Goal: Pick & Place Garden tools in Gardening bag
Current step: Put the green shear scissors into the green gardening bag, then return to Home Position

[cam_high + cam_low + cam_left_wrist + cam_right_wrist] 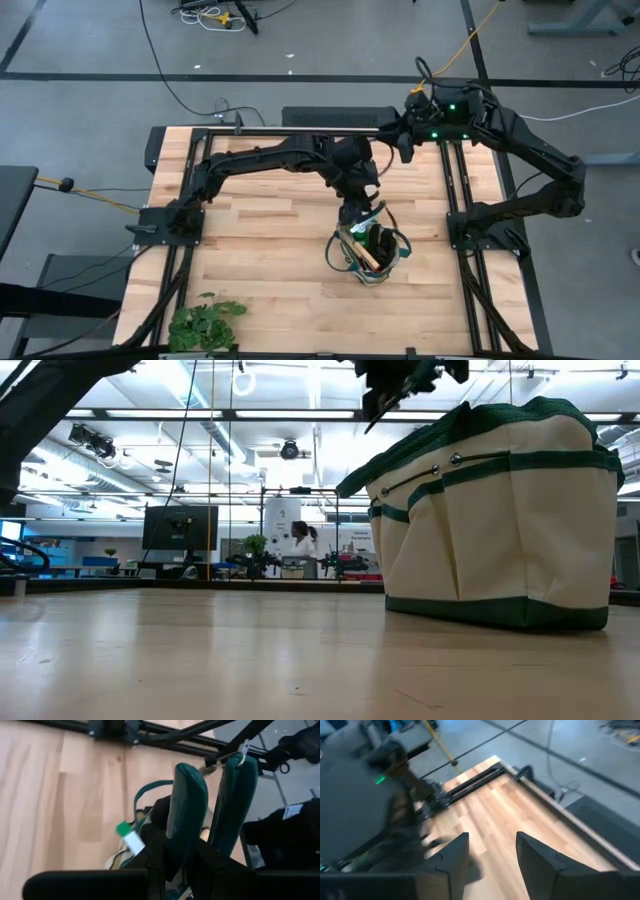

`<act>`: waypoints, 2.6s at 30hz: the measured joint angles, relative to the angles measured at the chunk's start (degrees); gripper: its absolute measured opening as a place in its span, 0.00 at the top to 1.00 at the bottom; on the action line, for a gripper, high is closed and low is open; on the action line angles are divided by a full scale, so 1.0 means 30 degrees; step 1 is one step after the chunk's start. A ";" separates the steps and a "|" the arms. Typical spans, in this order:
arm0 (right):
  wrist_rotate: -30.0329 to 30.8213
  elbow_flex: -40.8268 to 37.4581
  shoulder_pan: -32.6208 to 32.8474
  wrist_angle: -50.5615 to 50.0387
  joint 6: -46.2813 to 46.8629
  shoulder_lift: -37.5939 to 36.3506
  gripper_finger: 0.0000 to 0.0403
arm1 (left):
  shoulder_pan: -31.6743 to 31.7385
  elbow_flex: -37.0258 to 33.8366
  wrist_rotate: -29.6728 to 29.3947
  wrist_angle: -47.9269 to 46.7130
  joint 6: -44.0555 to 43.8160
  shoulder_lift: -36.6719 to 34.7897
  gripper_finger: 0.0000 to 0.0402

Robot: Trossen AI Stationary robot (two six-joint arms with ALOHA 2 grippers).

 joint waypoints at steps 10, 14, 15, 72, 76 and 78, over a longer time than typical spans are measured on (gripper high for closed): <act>0.0219 0.0000 -0.0260 0.0018 -0.0006 -0.0906 0.59 | -0.0793 -0.0168 -0.0091 0.2196 0.1532 0.0011 0.86; 0.0209 0.0000 -0.0268 0.0042 0.0042 -0.1117 0.59 | -0.0873 -0.0146 -0.0078 0.2667 0.2124 0.0168 0.86; 0.0181 0.0000 -0.0268 0.0061 0.0087 -0.1179 0.59 | -0.0890 -0.0146 -0.0101 0.2545 0.2134 0.0258 0.86; 0.0051 0.0000 -0.0246 0.0136 0.0156 -0.1274 0.59 | -0.2144 -0.0135 -0.1846 0.0394 0.9110 0.2448 0.69; 0.0050 0.0000 -0.0245 0.0124 0.0073 -0.1274 0.59 | -0.2118 0.0555 -0.2507 0.0237 0.9103 0.2295 0.69; 0.0050 0.0000 -0.0244 0.0098 0.0073 -0.1274 0.59 | -0.2083 0.0512 -0.3436 0.0704 0.9030 0.1768 0.69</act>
